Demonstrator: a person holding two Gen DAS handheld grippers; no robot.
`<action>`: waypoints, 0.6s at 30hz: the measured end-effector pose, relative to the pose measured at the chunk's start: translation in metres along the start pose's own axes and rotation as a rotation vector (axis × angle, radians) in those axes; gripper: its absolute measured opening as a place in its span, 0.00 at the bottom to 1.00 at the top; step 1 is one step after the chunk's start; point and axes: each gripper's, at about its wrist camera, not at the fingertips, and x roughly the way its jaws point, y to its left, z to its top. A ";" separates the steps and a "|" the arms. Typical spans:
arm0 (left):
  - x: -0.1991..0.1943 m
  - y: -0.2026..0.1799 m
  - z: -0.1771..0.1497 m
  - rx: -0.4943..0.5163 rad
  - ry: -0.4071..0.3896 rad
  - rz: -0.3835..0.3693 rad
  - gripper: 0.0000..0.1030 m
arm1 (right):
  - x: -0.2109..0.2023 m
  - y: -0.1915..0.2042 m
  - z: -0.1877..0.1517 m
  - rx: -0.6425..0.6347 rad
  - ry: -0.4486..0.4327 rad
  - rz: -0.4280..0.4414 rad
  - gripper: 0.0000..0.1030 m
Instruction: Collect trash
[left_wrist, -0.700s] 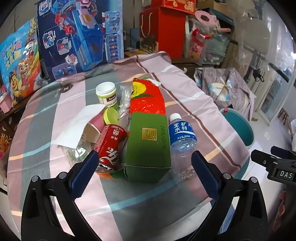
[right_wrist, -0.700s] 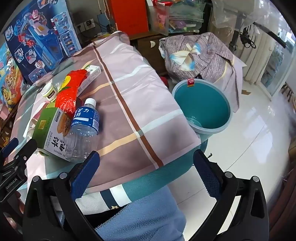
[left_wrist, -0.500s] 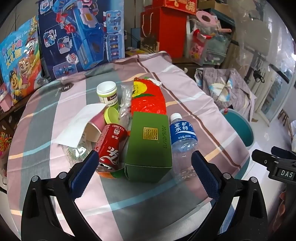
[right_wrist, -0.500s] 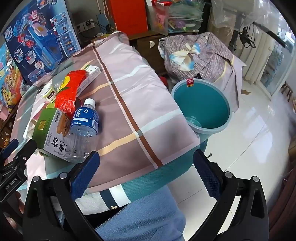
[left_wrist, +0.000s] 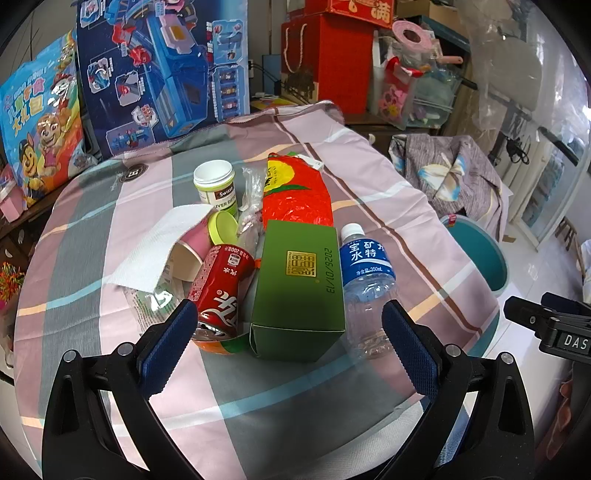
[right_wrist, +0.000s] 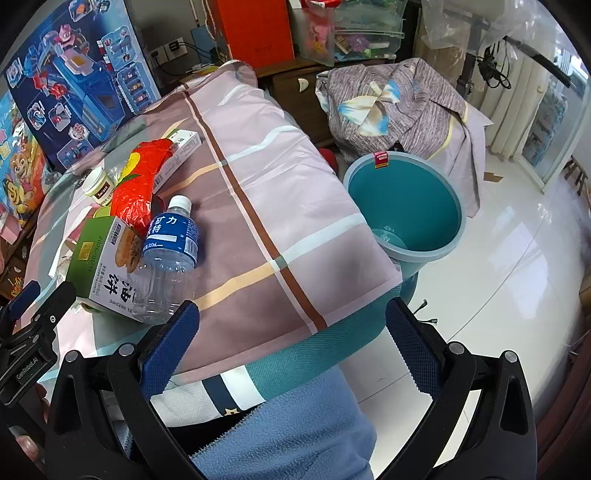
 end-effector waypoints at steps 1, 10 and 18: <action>0.000 0.000 0.000 -0.001 0.000 0.000 0.96 | 0.000 0.000 0.000 -0.001 0.000 0.000 0.94; 0.000 0.000 0.000 0.001 -0.001 0.001 0.96 | 0.001 0.000 -0.001 -0.001 0.003 -0.001 0.94; 0.000 0.000 0.000 0.002 -0.002 0.001 0.96 | 0.003 -0.001 -0.001 0.000 0.011 -0.001 0.94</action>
